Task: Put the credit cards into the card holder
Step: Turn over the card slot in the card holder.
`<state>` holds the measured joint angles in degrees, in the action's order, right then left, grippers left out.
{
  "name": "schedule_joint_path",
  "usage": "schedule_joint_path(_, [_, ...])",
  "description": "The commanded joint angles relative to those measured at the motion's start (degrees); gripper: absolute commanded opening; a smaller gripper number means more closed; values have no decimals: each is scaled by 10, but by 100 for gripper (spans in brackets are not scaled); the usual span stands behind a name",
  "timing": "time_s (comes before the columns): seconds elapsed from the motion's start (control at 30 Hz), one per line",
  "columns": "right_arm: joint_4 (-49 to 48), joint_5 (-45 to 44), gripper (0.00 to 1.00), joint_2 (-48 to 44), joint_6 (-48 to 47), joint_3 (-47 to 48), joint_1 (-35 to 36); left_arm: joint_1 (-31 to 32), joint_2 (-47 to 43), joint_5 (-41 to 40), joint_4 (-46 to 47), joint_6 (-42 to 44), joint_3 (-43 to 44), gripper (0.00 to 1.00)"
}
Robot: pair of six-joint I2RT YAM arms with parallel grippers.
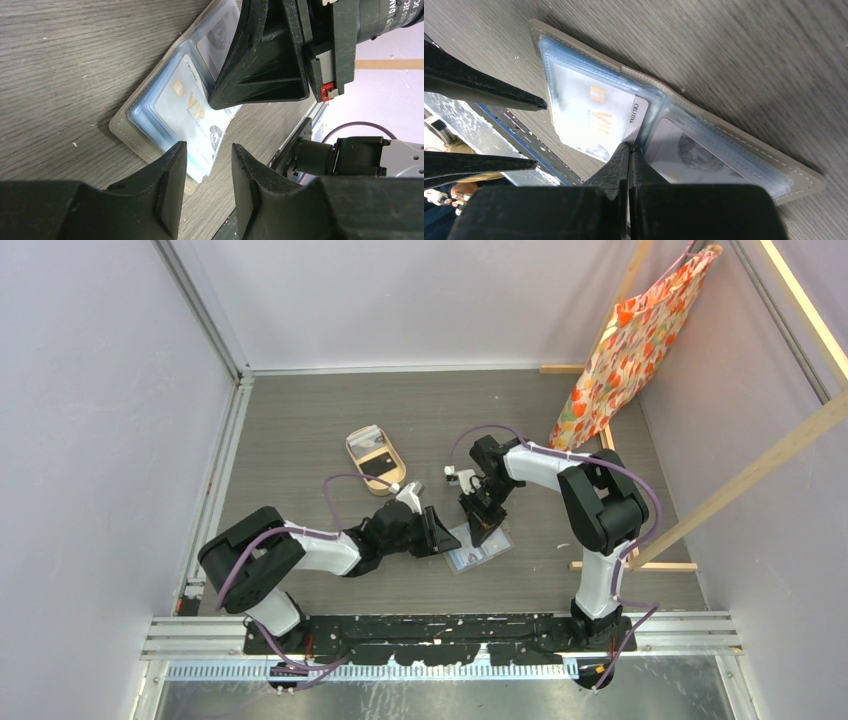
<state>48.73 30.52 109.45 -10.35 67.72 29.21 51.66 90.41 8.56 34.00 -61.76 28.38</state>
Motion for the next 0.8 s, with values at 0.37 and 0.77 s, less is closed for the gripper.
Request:
schedule_joint_path(0.37, [-2, -23, 2, 7, -5, 13, 5, 2, -1, -3, 8, -8, 3, 39])
schedule_joint_path(0.77, [0, -22, 3, 6, -5, 14, 5, 2, -20, -15, -9, -10, -8, 38])
